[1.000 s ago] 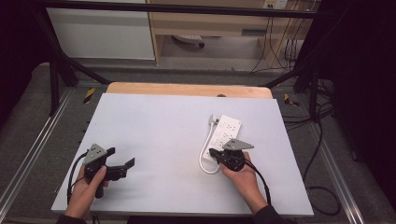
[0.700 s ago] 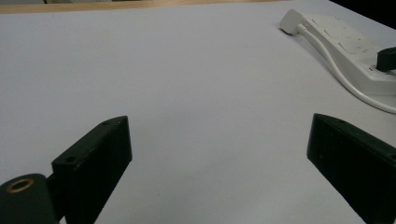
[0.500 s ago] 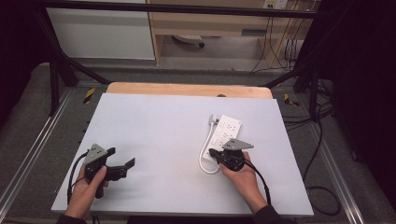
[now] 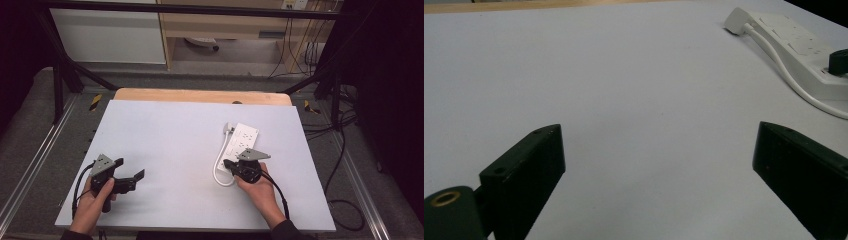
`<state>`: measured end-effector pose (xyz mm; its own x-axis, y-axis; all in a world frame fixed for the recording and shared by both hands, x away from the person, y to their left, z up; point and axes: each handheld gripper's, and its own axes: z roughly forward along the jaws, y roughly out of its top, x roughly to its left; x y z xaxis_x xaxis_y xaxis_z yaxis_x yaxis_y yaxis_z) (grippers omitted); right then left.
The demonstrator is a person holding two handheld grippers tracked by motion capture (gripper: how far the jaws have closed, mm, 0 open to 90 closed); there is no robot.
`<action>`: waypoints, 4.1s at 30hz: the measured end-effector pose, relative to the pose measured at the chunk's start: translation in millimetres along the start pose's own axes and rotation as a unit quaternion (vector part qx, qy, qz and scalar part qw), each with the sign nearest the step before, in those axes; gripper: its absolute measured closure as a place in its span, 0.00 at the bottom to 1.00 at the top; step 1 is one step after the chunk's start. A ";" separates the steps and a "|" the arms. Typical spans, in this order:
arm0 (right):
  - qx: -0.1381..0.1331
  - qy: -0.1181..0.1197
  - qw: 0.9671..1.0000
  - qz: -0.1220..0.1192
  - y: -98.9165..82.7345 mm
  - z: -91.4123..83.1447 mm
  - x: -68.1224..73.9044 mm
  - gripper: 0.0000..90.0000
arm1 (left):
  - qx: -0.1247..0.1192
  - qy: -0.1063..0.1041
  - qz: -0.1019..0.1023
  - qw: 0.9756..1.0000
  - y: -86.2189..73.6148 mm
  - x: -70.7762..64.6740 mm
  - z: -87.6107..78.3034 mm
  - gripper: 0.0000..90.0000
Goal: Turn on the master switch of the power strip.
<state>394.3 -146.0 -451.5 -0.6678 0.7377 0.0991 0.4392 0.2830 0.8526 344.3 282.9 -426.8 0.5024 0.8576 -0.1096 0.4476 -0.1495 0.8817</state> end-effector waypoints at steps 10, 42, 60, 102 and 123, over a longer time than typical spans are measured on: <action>0.002 -0.001 1.000 -0.004 0.7 0.3 0.4 1.00 | 0.001 0.001 0.001 1.000 -0.1 -0.1 0.3 0.07; 0.017 -0.003 1.000 -0.008 3.2 0.3 2.3 1.00 | 0.005 0.002 0.002 1.000 -0.4 0.2 1.4 0.07; 0.014 -0.001 1.000 -0.009 3.0 0.3 0.9 1.00 | 0.004 0.002 0.002 1.000 -0.6 1.2 0.5 0.07; 0.000 0.009 1.000 -0.001 2.5 -1.2 -0.4 1.00 | 0.004 0.002 0.004 1.000 -0.5 0.9 0.4 0.07; -0.020 0.010 1.000 0.010 6.1 -9.1 -2.8 1.00 | 0.002 0.003 0.005 1.000 -0.4 1.1 -0.5 0.07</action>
<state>393.4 -151.9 -441.9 -0.6708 0.7308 0.1262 0.4291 0.2436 0.8698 344.3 284.1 -427.0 0.5025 0.8589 -0.0989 0.4458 -0.1594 0.8808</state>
